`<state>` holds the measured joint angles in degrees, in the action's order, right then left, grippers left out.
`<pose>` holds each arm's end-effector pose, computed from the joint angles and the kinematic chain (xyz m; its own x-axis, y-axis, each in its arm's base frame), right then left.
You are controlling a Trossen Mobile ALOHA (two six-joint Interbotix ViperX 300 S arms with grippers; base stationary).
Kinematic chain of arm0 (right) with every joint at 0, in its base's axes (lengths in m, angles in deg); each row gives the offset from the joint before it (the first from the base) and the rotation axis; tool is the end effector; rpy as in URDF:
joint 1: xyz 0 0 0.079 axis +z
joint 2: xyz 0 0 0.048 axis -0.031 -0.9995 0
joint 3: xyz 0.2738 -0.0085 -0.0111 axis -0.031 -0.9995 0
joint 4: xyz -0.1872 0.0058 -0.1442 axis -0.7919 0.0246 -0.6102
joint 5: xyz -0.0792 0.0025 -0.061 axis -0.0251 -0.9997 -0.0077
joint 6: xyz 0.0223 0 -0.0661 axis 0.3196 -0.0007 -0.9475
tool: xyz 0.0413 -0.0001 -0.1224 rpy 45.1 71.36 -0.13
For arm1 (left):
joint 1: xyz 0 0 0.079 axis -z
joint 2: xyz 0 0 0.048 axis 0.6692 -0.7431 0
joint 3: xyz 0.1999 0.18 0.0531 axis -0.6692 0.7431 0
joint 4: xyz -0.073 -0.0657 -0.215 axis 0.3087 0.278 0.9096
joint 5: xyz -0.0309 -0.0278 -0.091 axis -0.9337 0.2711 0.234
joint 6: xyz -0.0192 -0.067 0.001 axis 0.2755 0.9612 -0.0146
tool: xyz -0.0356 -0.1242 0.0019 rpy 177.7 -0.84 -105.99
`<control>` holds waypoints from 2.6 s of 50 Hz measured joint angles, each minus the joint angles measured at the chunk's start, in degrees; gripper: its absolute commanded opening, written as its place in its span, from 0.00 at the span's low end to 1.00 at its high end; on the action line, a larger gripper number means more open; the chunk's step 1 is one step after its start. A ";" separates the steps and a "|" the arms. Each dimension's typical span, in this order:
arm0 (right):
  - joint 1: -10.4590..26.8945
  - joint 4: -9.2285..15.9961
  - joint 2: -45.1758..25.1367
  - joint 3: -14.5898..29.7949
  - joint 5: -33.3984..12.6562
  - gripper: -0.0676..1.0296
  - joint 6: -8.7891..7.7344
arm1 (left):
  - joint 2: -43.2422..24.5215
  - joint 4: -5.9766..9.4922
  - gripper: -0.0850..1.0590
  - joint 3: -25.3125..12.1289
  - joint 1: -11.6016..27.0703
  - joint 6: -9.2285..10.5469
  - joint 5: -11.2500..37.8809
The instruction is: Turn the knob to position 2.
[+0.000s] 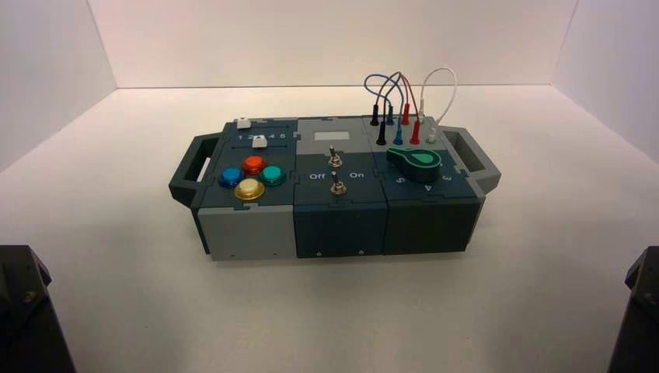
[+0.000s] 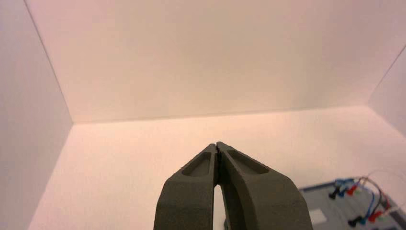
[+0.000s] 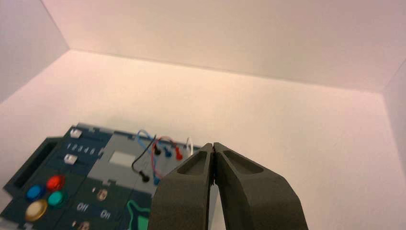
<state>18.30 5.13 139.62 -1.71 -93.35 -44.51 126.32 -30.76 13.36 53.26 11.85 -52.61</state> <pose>0.2968 0.0944 0.1971 0.8472 0.2829 -0.4498 -0.2838 0.9565 0.0672 0.3152 -0.0664 0.2378 0.9228 -0.2026 -0.3277 0.1896 0.9793 -0.0716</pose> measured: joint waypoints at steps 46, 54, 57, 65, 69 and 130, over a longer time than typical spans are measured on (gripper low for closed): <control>2.72 4.57 -9.67 4.66 -12.22 0.04 0.09 | -21.53 2.02 0.05 -10.02 25.31 0.00 24.70; 1.85 3.08 -9.67 4.75 -12.57 0.04 0.09 | -29.09 2.29 0.05 -11.78 30.41 -0.26 24.87; 1.85 2.55 -9.67 4.75 -12.74 0.04 0.09 | -31.64 2.29 0.05 -12.66 32.08 -0.88 24.87; 1.76 1.58 -9.58 4.92 -13.45 0.04 0.09 | -38.76 2.02 0.05 -16.08 34.80 -3.08 24.70; 1.76 0.97 -9.23 4.92 -13.62 0.04 0.09 | -41.13 1.58 0.05 -17.49 35.16 -3.87 24.70; -1.32 0.26 -5.71 4.83 -11.78 0.04 0.53 | -70.14 0.09 0.05 -36.56 43.77 -19.86 27.77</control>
<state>16.98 5.39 133.91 3.13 -105.13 -43.98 56.18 -30.68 -23.21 97.02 -8.01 -24.84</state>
